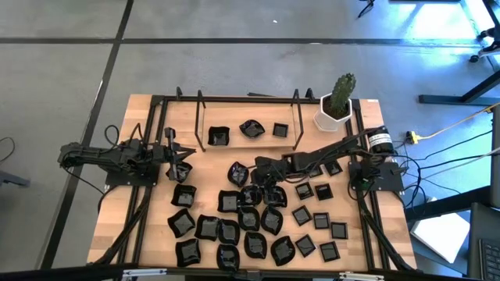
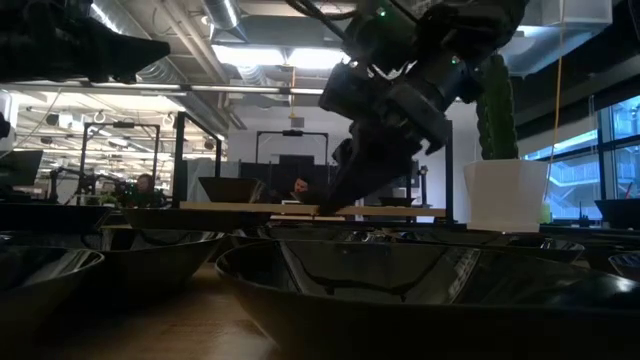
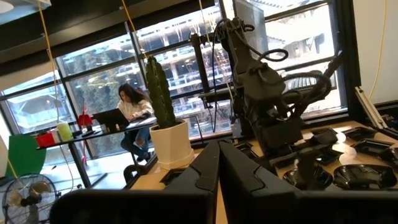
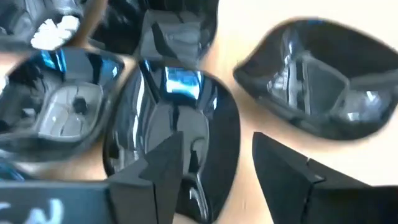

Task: Pick & Place Mini shaped plates
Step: Stack the black leaf-shaped plate on top of the black leaf-shaped plate on the shelf

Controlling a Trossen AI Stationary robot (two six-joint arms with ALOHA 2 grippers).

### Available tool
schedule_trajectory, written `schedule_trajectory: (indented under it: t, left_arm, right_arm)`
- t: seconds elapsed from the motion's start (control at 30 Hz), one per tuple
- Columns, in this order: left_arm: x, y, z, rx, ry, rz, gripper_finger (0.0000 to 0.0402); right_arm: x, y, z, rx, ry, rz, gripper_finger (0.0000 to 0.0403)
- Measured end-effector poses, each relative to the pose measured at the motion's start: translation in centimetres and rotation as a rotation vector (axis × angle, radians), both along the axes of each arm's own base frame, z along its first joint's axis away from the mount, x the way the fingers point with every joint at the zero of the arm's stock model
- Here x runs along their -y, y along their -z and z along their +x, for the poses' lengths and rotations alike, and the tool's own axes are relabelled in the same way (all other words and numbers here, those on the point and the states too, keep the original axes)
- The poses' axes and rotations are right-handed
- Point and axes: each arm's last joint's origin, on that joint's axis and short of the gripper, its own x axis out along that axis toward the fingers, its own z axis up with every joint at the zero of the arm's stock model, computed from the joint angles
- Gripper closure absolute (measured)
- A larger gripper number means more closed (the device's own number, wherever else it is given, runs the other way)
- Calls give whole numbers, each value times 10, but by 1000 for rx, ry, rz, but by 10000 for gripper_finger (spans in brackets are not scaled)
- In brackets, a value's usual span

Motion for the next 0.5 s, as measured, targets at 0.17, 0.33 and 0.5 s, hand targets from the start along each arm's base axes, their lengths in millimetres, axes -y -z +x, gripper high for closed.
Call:
schedule_trajectory:
  t: [0.17,0.33,0.5]
  left_arm:
    - [0,0,0,-4,-7,-1,397]
    - [0,0,0,-3,-7,-1,399]
    - [0,0,0,-4,-7,-1,394]
  right_arm:
    - [0,10,1,-27,-2,-14,212]
    - [0,15,2,-35,-2,-17,212]
    - [0,16,2,-39,-3,-17,225]
